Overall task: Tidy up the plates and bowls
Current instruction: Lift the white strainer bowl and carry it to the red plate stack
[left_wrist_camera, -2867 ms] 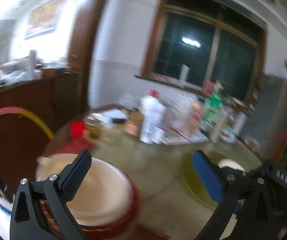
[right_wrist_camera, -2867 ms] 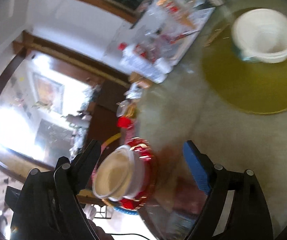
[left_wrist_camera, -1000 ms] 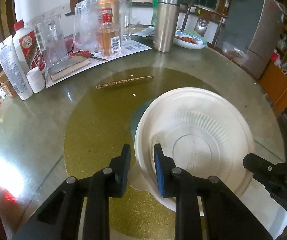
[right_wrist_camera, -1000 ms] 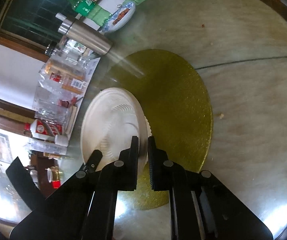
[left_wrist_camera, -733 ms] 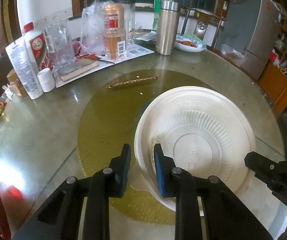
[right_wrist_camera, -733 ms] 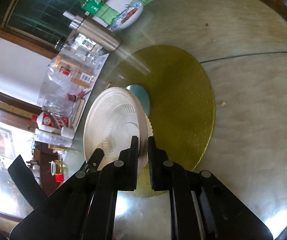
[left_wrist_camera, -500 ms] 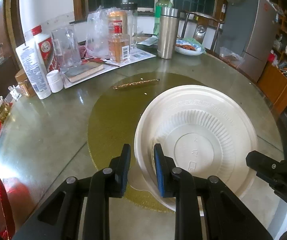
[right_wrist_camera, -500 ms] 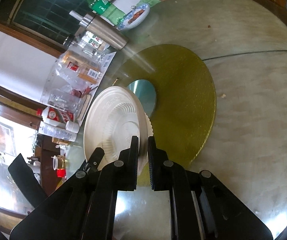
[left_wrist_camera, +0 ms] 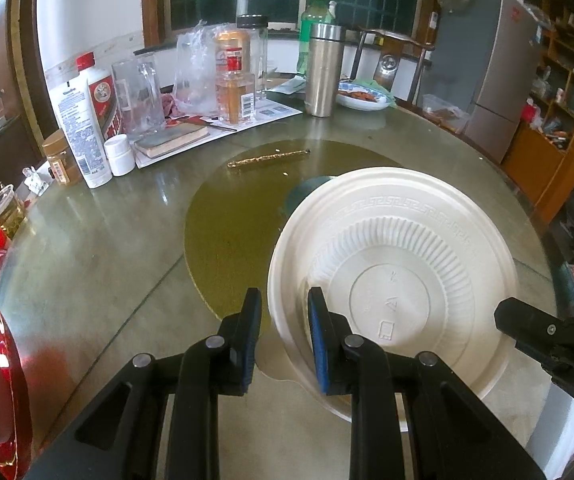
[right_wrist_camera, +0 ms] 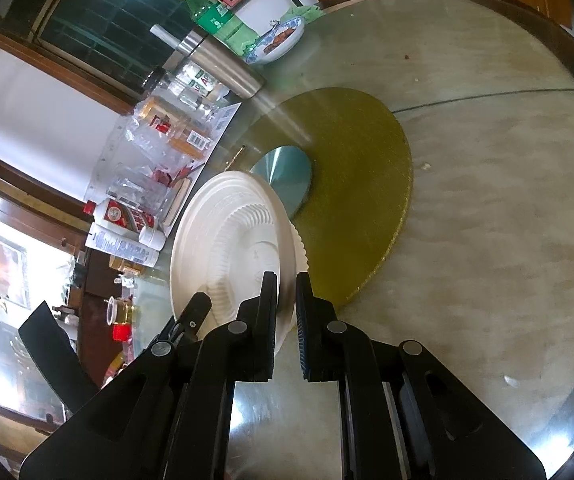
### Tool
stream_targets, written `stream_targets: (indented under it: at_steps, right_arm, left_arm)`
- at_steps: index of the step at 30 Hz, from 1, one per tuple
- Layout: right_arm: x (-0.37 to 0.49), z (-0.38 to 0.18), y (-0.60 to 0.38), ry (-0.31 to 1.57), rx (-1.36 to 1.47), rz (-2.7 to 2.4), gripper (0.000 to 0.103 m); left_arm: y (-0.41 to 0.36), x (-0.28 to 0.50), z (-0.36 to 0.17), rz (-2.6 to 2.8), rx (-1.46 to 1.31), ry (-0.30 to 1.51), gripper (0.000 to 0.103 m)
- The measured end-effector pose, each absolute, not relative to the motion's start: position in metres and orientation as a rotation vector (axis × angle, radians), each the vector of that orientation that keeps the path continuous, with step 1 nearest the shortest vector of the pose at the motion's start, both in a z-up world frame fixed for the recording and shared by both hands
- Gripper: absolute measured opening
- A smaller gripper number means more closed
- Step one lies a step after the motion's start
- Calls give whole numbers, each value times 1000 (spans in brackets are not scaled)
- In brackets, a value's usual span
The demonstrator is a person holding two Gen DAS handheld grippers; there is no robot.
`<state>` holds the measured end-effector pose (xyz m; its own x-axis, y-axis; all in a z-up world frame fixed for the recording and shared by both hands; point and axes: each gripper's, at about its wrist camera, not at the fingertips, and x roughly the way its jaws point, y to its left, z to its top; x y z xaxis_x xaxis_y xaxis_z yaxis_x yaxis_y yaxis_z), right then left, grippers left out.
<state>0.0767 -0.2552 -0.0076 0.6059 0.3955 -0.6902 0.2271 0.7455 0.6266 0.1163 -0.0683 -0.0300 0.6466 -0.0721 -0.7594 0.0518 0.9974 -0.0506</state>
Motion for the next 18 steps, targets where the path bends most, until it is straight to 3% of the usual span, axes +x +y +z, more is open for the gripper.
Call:
stream_targets:
  at_steps: [18]
  right_arm:
    - [40, 2, -229, 905, 713, 152, 9]
  left_arm:
    - [-41, 73, -23, -76, -50, 833, 23]
